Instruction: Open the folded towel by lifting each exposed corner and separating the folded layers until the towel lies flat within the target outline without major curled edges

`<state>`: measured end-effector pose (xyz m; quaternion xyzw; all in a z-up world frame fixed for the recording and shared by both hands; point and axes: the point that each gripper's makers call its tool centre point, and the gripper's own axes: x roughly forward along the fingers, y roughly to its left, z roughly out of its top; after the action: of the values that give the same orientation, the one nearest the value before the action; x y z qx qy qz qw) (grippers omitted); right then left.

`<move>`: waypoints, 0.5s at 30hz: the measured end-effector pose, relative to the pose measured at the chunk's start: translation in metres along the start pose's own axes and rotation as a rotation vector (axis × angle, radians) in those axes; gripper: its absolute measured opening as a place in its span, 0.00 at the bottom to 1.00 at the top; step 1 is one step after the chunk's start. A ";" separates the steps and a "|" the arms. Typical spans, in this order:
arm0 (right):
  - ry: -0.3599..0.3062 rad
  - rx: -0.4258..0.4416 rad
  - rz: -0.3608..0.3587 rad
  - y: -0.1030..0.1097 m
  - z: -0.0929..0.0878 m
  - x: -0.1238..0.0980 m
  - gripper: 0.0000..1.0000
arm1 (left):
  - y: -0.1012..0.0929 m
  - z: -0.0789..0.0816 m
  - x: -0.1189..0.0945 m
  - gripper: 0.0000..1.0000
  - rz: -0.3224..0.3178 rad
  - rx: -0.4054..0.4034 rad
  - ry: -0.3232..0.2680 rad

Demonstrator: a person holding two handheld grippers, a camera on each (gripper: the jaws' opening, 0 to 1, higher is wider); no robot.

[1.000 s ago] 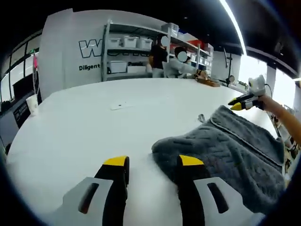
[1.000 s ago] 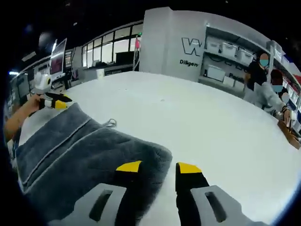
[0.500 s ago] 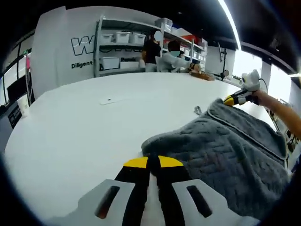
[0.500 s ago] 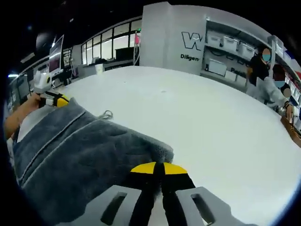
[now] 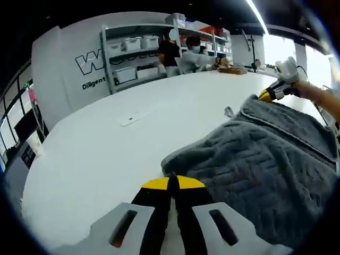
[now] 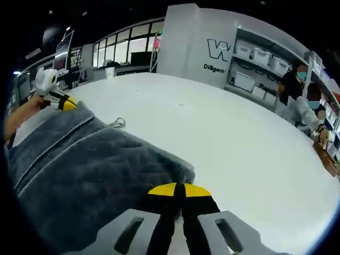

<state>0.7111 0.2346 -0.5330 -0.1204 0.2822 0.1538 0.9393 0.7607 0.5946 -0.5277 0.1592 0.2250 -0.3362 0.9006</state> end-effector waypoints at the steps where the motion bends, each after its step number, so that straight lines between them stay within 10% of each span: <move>1: -0.003 -0.001 -0.003 0.000 0.001 0.002 0.00 | 0.002 0.001 0.002 0.02 0.004 0.000 0.000; 15: -0.050 0.032 -0.047 -0.013 0.023 0.036 0.00 | 0.038 0.009 0.026 0.02 0.046 -0.106 -0.038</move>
<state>0.7552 0.2378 -0.5332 -0.1079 0.2584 0.1302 0.9511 0.8066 0.6039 -0.5284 0.1102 0.2215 -0.3061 0.9193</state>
